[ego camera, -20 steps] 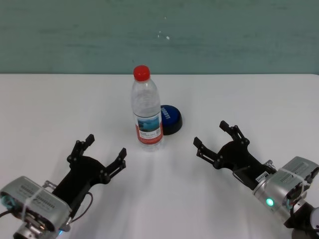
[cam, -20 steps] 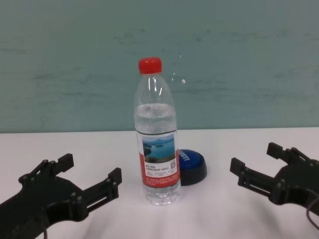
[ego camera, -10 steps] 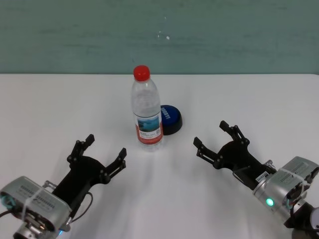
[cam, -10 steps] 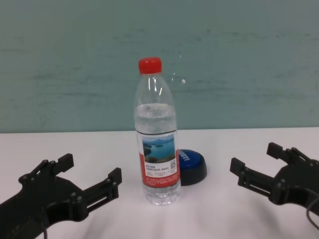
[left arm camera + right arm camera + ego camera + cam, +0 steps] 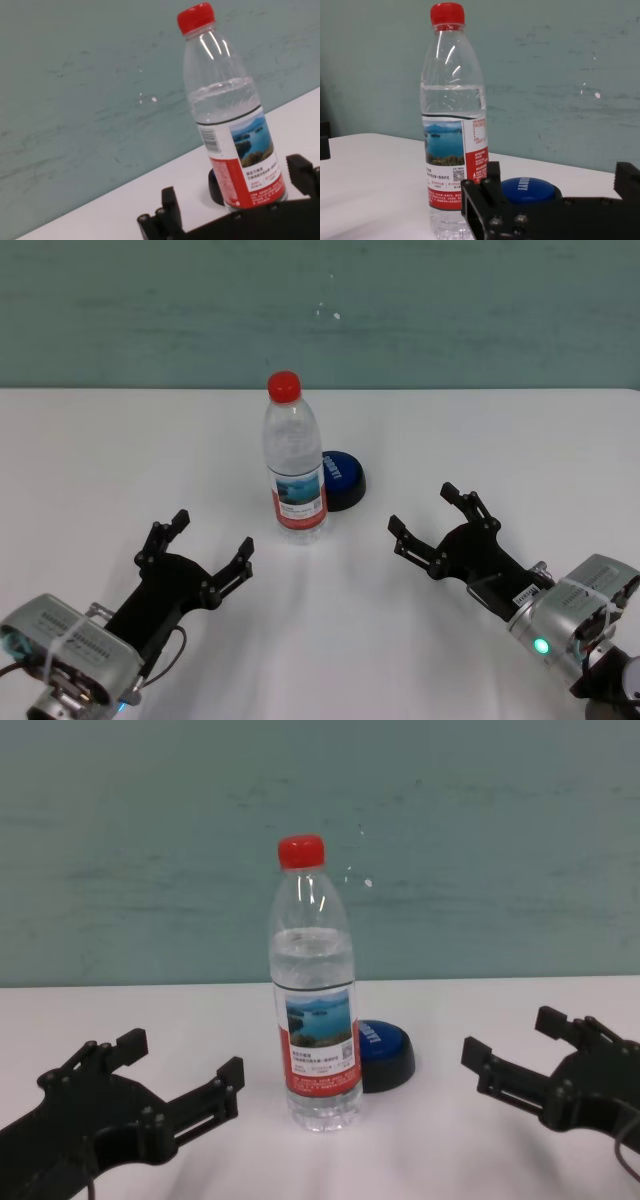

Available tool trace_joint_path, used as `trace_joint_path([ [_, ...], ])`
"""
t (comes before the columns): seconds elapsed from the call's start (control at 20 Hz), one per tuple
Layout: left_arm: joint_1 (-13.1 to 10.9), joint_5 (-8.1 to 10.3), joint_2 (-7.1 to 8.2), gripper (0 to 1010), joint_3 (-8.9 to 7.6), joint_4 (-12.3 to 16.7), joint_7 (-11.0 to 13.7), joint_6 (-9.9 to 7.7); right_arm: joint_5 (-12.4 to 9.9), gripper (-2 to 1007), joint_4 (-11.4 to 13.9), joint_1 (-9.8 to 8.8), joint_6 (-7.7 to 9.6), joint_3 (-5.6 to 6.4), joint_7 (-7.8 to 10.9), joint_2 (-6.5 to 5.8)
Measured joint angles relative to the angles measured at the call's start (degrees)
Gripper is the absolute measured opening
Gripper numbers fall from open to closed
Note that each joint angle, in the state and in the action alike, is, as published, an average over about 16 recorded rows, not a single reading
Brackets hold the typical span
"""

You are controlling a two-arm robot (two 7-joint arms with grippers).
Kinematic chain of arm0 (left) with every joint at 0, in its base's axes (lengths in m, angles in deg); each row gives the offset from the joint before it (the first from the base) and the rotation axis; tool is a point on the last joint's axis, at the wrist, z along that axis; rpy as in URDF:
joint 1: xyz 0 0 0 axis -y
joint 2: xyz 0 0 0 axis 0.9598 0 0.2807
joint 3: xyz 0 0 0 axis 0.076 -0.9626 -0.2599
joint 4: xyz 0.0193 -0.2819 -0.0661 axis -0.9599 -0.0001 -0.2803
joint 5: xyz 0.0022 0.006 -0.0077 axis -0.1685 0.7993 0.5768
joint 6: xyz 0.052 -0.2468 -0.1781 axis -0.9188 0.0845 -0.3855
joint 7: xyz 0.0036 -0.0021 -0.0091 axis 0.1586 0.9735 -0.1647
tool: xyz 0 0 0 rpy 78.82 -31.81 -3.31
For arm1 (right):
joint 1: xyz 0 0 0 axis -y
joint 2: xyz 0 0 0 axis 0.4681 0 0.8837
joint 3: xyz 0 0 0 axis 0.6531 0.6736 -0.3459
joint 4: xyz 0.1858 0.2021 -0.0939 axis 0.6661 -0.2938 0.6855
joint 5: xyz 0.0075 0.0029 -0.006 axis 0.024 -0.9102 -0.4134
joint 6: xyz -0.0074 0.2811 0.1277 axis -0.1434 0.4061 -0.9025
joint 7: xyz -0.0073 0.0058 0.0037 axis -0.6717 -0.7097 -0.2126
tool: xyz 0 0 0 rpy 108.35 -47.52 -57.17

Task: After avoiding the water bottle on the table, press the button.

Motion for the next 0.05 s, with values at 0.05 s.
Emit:
trace_joint_path([
  [0.05,0.0,0.0,0.0,1000,0.0,0.0,0.0,0.0,0.0,1004,0.0,0.0,0.0,0.0,0.0,0.0],
])
